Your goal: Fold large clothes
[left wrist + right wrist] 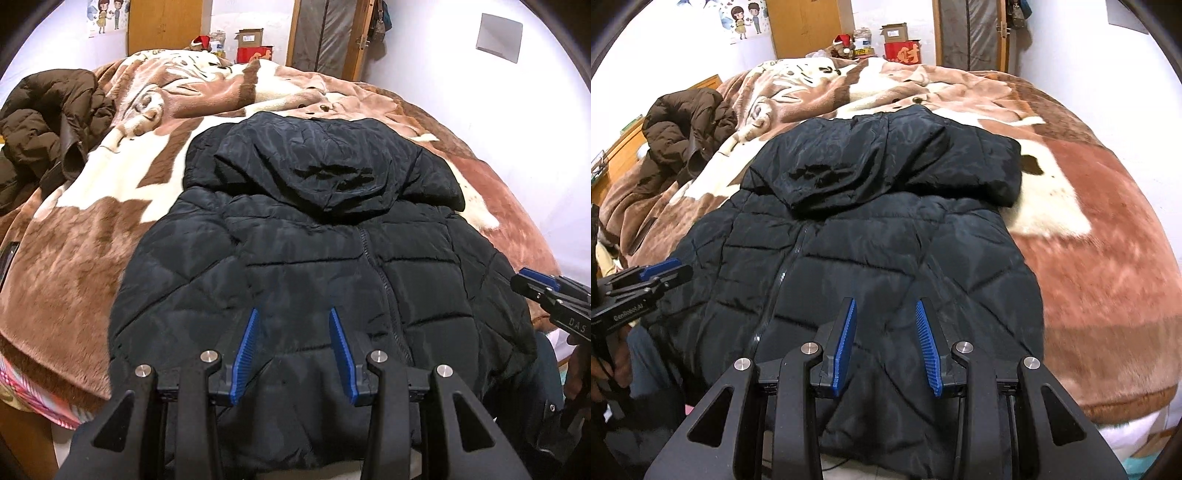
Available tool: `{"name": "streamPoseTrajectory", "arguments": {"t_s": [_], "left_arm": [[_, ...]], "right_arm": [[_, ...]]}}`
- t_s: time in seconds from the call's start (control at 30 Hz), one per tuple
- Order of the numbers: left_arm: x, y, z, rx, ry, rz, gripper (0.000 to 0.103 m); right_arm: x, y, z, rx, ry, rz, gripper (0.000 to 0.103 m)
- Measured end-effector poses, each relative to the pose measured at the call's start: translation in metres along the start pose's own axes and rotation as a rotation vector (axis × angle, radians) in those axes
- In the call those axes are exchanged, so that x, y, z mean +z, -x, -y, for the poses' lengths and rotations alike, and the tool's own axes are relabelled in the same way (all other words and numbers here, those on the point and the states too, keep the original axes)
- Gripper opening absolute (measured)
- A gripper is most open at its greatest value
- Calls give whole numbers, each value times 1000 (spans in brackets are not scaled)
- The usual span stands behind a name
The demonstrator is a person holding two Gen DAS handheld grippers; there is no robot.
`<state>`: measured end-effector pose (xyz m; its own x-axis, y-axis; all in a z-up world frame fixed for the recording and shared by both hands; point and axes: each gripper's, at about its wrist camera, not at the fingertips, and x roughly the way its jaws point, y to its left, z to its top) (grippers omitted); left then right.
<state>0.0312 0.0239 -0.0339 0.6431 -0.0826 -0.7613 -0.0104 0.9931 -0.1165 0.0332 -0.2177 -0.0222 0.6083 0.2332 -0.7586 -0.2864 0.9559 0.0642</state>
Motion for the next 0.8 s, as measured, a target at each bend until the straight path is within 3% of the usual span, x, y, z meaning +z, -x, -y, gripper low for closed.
{"name": "streamPoseTrajectory", "arguments": {"t_s": [0.17, 0.5, 0.63, 0.8], "left_arm": [[-8, 6, -12, 27, 22, -5, 42], [-11, 0, -30, 71, 36, -9, 54], [-11, -3, -45, 92, 62, -12, 58], [-11, -7, -74, 131, 108, -18, 62]], "right_arm": [[-10, 5, 6, -5, -10, -2, 42], [-18, -3, 22, -27, -43, -25, 43], [-21, -9, 36, -42, -66, -45, 53], [-23, -12, 62, -86, -122, -55, 53]]}}
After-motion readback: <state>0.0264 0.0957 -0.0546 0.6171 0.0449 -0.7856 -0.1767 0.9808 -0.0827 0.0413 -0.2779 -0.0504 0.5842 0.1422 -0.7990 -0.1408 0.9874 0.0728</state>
